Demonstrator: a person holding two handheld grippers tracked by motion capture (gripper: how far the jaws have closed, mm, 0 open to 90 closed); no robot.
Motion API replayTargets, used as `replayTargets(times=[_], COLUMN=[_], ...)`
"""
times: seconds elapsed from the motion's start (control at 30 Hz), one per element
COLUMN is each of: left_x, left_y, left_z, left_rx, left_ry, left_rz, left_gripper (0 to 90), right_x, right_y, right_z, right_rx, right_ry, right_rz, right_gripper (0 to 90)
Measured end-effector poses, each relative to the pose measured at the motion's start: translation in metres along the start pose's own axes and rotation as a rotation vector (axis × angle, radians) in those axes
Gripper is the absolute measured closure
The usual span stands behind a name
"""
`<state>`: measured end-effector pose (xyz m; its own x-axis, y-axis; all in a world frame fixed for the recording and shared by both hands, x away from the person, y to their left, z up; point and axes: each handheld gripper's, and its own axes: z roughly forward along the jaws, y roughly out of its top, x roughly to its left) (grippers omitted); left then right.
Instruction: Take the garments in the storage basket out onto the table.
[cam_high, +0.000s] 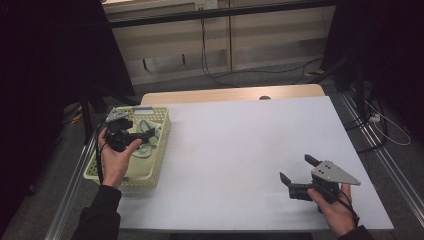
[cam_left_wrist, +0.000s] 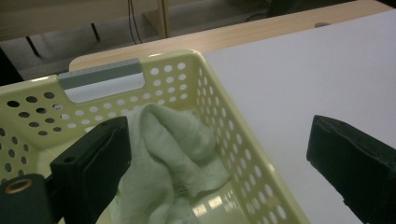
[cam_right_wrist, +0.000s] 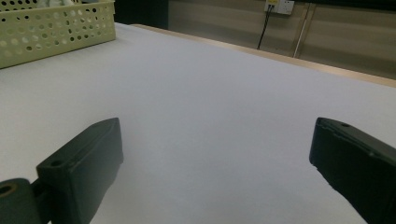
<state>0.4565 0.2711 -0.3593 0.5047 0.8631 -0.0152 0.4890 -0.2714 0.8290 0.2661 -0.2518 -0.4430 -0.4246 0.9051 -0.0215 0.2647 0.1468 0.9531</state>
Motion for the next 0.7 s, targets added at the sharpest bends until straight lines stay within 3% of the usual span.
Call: replayTargets(times=[0.2, 0.7], left_x=[0.01, 0.024], left_y=[0.002, 0.006], left_z=[0.012, 0.026], left_rx=[0.036, 0.066], left_ry=[0.034, 0.058], left_rz=[-0.017, -0.022], left_gripper=[7.7, 11.8], right_x=[0.0, 0.0], right_y=[0.0, 0.0], right_z=[0.0, 0.001], right_rx=[0.0, 0.004], right_ry=[0.002, 0.006], right_rz=[-0.001, -0.001], right_gripper=[1.9, 1.8])
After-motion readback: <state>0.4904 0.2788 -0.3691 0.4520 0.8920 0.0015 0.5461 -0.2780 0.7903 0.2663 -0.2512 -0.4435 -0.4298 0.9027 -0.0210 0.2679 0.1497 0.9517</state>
